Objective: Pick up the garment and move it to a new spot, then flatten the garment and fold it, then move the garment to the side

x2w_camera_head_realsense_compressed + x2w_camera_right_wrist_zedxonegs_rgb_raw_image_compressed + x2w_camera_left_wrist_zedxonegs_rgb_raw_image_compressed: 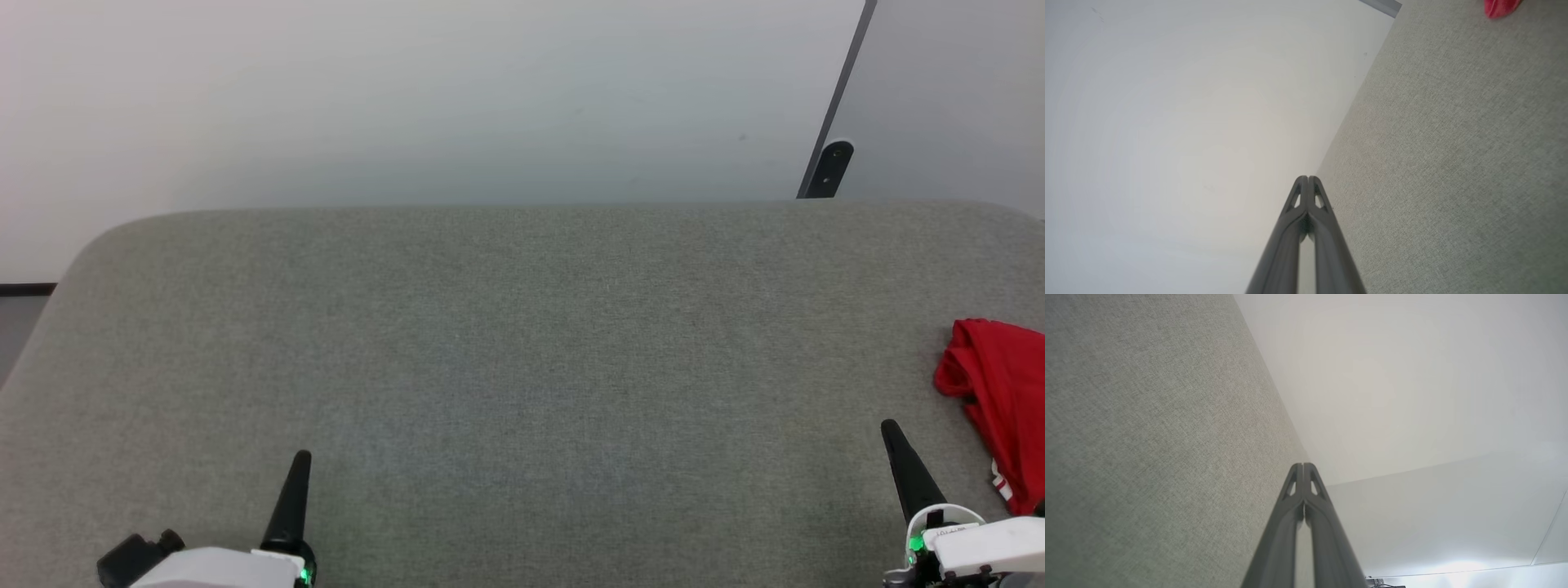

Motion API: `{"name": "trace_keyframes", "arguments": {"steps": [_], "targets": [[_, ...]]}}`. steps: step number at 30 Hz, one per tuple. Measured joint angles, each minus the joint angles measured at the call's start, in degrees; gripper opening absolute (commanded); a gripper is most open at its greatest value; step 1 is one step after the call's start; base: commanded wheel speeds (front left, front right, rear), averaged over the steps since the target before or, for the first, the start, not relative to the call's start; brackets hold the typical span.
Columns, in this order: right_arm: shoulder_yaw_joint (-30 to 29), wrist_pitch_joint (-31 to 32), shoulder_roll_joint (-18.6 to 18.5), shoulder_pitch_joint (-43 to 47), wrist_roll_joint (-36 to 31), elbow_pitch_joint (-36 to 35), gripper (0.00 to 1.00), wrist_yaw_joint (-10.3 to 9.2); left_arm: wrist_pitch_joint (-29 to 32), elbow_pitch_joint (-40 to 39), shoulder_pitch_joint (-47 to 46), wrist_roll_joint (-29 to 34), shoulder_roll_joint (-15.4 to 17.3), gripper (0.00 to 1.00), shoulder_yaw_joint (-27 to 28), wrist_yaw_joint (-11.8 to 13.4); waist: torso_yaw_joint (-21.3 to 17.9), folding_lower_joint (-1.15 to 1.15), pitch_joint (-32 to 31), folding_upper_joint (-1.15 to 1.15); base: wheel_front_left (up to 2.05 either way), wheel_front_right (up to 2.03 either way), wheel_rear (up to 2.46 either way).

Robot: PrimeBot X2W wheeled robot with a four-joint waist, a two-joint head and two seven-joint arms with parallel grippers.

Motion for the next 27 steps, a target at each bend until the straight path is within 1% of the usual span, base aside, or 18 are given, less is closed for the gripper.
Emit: {"name": "trace_keyframes", "arguments": {"steps": [27], "targets": [[-0.75, 0.22, 1.24, -2.56, 10.29, 2.58, 0.0, -0.01, 3.3, 3.0, -4.11, -11.88, -0.64, 0.0, 1.89, -1.71, 1.18, 0.0, 0.44, 0.0, 0.0, 0.0, 0.0]]}}
